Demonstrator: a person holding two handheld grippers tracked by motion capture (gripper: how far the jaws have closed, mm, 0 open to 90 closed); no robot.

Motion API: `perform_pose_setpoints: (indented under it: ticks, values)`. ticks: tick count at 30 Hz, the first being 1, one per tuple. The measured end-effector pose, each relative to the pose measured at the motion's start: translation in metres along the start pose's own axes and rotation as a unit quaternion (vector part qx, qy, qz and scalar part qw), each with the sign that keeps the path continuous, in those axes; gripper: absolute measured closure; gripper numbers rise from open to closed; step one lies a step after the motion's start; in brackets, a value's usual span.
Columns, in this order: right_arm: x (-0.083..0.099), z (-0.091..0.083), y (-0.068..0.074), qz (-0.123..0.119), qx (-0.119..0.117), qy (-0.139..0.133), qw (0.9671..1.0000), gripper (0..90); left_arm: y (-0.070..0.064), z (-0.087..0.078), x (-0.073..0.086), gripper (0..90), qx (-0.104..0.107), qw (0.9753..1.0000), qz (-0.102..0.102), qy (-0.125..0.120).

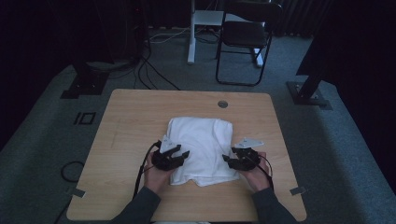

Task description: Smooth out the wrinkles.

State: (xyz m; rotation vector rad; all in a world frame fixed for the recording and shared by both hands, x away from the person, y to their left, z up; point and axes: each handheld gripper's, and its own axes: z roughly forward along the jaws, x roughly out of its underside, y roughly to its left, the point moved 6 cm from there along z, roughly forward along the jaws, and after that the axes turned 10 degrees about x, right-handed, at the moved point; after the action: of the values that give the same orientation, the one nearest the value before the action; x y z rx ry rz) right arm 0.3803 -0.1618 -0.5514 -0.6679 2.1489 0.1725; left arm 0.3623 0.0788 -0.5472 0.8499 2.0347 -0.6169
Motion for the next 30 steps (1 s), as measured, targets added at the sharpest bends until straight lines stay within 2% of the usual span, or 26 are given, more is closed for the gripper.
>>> perform_pose_setpoints:
  ticks: [2, 5, 7, 9, 11, 13, 14, 18, 23, 24, 25, 30]
  values:
    - [-0.005, 0.003, 0.004, -0.010, -0.003, -0.010, 0.9999, 41.5, -0.007, -0.001, 0.010, 53.6, 0.003, 0.9999, 0.010, 0.011]
    - [-0.006, 0.013, 0.012, -0.030, -0.014, -0.002, 0.9995, 37.8, -0.012, -0.002, 0.027, 53.4, 0.011, 0.9997, -0.003, 0.023]
    - [-0.001, 0.024, 0.016, -0.039, -0.017, 0.021, 0.9989, 36.0, -0.011, -0.002, 0.039, 53.1, -0.002, 0.9992, 0.004, 0.041]
    - [0.007, 0.034, 0.018, -0.052, -0.009, 0.048, 0.9975, 35.1, -0.006, -0.003, 0.048, 53.2, -0.006, 0.9985, -0.006, 0.055]
    - [0.012, 0.040, 0.019, -0.054, -0.009, 0.062, 0.9966, 35.4, 0.000, -0.003, 0.057, 52.6, -0.017, 0.9970, -0.015, 0.074]
    - [0.015, 0.043, 0.021, -0.053, -0.009, 0.073, 0.9959, 35.6, 0.005, -0.003, 0.064, 50.6, -0.017, 0.9967, -0.022, 0.076]
    - [0.015, 0.044, 0.021, -0.047, -0.011, 0.076, 0.9960, 35.7, 0.007, -0.004, 0.065, 50.4, -0.013, 0.9971, -0.027, 0.070]
    - [0.017, 0.049, 0.019, -0.021, -0.031, 0.075, 0.9965, 35.0, 0.010, -0.004, 0.064, 51.0, -0.025, 0.9966, -0.024, 0.075]
    - [0.011, 0.057, 0.022, -0.019, -0.034, 0.061, 0.9974, 35.1, 0.018, -0.006, 0.063, 52.0, -0.034, 0.9961, -0.032, 0.075]
    - [0.011, 0.057, 0.022, -0.019, -0.034, 0.061, 0.9974, 35.1, 0.024, -0.009, 0.064, 52.0, -0.042, 0.9954, -0.039, 0.076]
    - [0.008, 0.062, 0.024, -0.020, -0.036, 0.048, 0.9980, 35.1, 0.027, -0.010, 0.064, 52.1, -0.043, 0.9953, -0.039, 0.077]
    - [-0.001, 0.071, 0.032, -0.019, -0.037, 0.047, 0.9980, 35.0, 0.042, -0.015, 0.063, 52.0, -0.053, 0.9939, -0.048, 0.084]
